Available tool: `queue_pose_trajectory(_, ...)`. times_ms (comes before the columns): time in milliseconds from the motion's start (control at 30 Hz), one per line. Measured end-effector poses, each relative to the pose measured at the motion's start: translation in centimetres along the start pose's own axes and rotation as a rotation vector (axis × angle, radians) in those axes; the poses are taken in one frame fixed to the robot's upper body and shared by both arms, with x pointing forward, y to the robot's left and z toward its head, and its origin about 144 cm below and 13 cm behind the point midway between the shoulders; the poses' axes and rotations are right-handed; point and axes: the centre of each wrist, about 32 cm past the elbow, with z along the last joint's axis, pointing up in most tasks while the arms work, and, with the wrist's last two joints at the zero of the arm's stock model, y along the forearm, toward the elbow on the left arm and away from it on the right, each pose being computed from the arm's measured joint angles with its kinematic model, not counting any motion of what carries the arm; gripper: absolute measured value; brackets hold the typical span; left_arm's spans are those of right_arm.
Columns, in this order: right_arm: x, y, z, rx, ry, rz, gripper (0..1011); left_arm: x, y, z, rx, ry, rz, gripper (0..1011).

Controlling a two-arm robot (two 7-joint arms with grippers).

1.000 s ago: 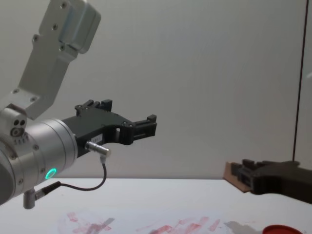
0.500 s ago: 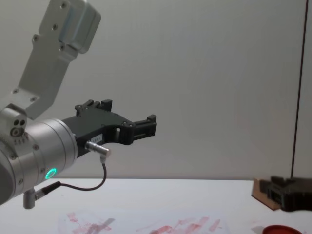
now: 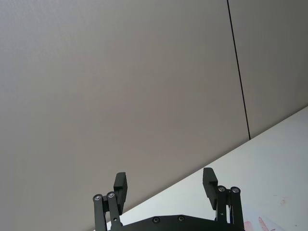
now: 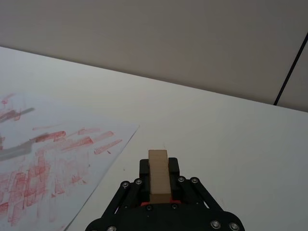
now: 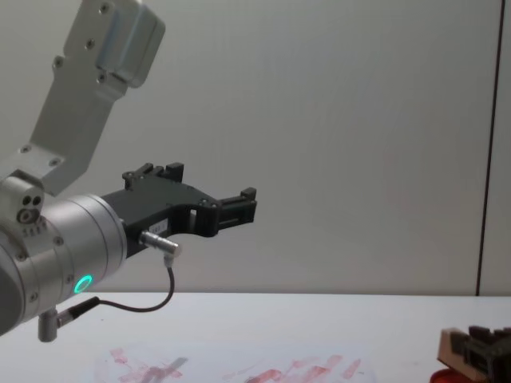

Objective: Use the one hand to pick up the stamp and affix it onto the A4 paper.

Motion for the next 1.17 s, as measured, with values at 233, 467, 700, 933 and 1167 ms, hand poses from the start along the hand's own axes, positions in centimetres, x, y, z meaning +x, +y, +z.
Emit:
queue_pose_trajectory(233, 0.3, -0.1, -0.6, -0.022, 0.008, -0.012, 237, 0.0, 0.0, 0.0, 0.000, 0.000, 0.000, 1002)
queue_pose_trajectory(467, 0.3, -0.2, -0.9, -0.025, 0.015, -0.018, 479, 0.0, 0.0, 0.0, 0.000, 0.000, 0.000, 1002)
queue_pose_trajectory(700, 0.3, -0.4, -0.9, 0.005, 0.027, -0.016, 682, 0.0, 0.0, 0.0, 0.000, 0.000, 0.000, 1003)
queue_pose_trajectory(933, 0.1, -0.7, -0.1, 0.073, 0.027, -0.010, 903, 0.0, 0.0, 0.0, 0.000, 0.000, 0.000, 1002)
queue_pose_trajectory(1167, -0.3, -1.0, 0.7, 0.129, 0.027, -0.005, 1001, 0.0, 0.0, 0.0, 0.000, 0.000, 0.000, 1003)
